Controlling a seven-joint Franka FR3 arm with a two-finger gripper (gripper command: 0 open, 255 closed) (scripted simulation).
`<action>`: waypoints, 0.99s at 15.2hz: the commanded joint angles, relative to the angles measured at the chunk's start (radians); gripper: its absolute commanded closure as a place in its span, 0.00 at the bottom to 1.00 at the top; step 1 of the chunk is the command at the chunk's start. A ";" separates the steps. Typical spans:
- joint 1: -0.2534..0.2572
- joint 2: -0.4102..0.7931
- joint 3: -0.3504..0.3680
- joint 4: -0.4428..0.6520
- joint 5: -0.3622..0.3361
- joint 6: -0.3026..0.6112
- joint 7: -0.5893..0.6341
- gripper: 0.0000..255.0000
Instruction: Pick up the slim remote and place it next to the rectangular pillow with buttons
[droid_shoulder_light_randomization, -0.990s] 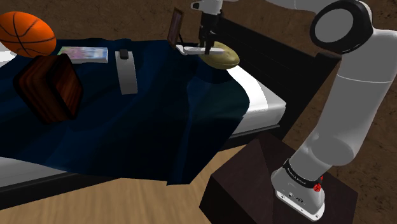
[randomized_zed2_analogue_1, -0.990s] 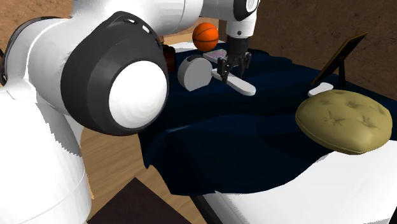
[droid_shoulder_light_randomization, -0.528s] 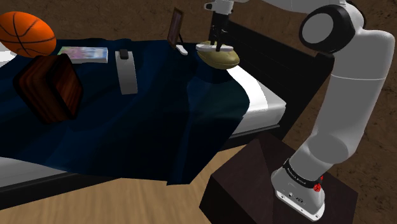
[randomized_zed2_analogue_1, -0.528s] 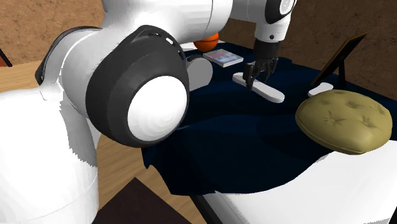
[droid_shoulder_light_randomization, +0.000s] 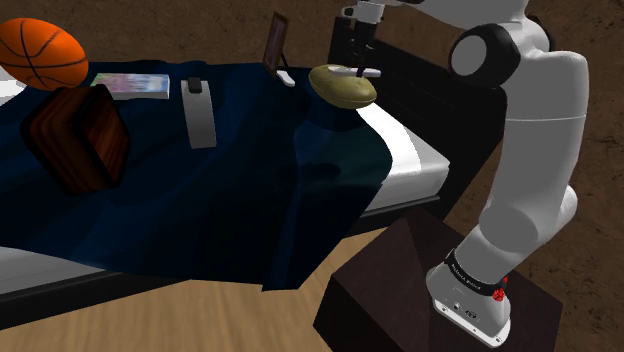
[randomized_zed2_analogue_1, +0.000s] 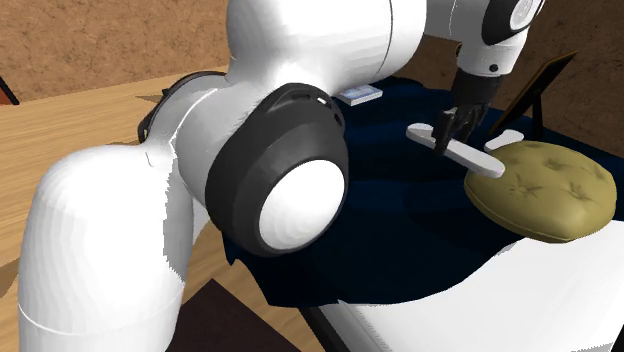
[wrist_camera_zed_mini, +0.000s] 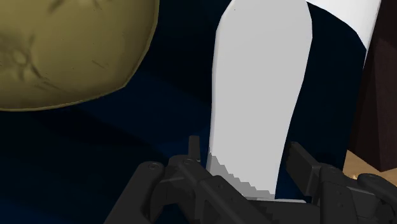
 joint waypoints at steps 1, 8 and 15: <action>-0.036 0.054 -0.008 0.088 0.010 -0.035 -0.038 1.00; -0.044 0.045 -0.011 -0.009 0.010 0.053 -0.056 1.00; -0.036 0.026 -0.011 -0.134 0.008 0.158 -0.059 1.00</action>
